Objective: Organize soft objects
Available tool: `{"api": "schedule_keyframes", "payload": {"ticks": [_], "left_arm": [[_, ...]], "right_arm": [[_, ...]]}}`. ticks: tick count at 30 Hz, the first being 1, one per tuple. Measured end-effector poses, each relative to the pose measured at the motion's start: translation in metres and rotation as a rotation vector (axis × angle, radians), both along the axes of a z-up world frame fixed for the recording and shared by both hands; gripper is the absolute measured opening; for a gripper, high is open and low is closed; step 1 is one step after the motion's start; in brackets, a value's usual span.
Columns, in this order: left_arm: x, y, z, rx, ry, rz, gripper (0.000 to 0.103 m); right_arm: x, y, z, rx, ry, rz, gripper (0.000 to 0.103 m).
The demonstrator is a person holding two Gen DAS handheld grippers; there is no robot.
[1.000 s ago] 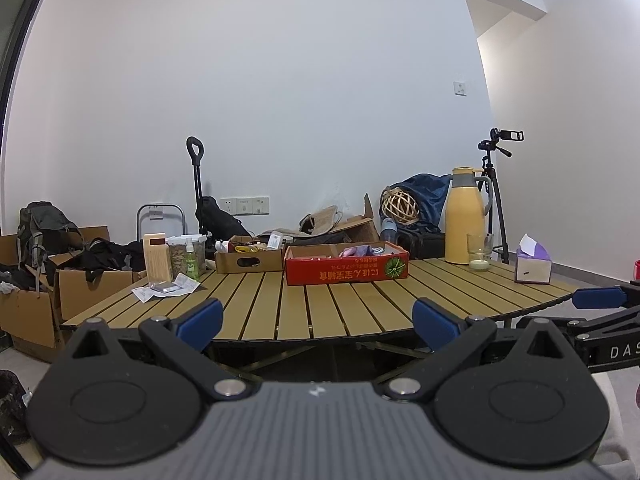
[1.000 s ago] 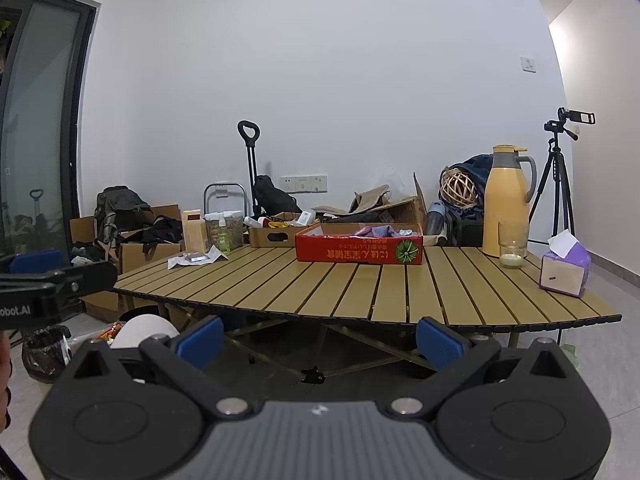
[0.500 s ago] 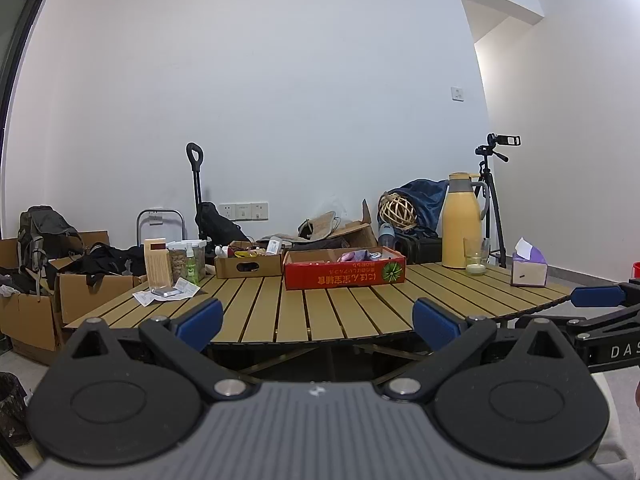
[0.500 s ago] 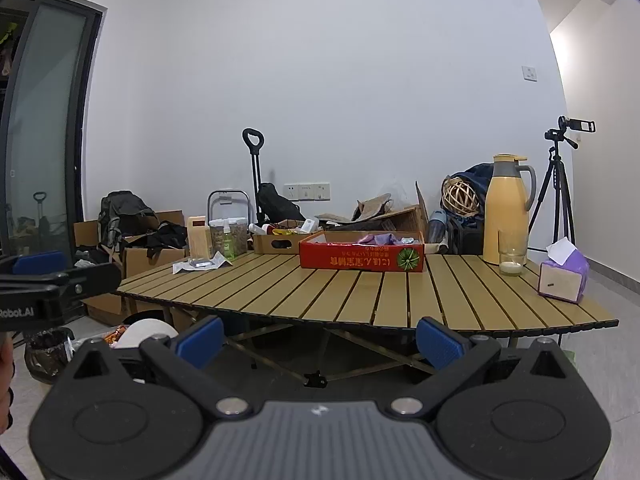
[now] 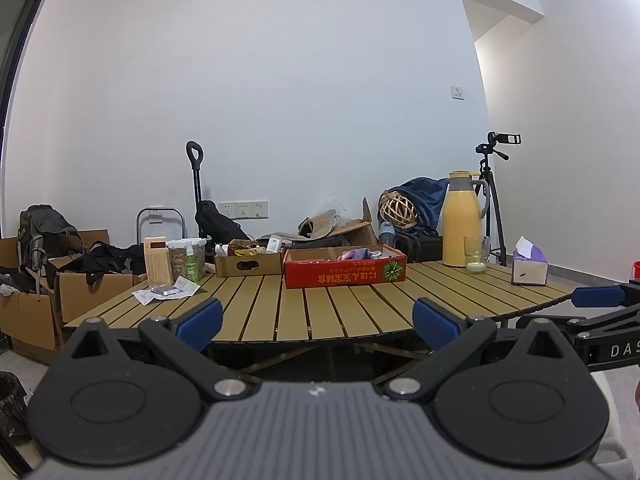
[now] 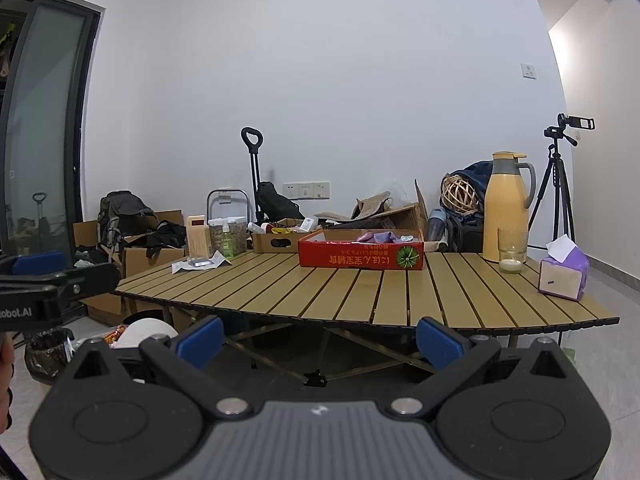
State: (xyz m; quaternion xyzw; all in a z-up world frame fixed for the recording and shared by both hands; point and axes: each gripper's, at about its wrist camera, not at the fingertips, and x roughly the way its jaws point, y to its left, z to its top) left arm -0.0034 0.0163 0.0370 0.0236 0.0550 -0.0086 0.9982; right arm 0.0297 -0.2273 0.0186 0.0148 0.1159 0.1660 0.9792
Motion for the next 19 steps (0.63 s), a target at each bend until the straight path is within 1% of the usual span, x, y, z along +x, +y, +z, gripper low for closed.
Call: {"api": "schedule_keyframes", "payload": {"ticks": [14, 19], "left_arm": [[0.0004, 0.0028, -0.0015, -0.006, -0.001, -0.016, 0.103], [0.0015, 0.0053, -0.0011, -0.017, 0.006, -0.047, 0.103]], "right_arm": [[0.0014, -0.0004, -0.0007, 0.001, 0.000, -0.002, 0.103], [0.0016, -0.0010, -0.0007, 0.000, 0.000, -0.002, 0.103]]}}
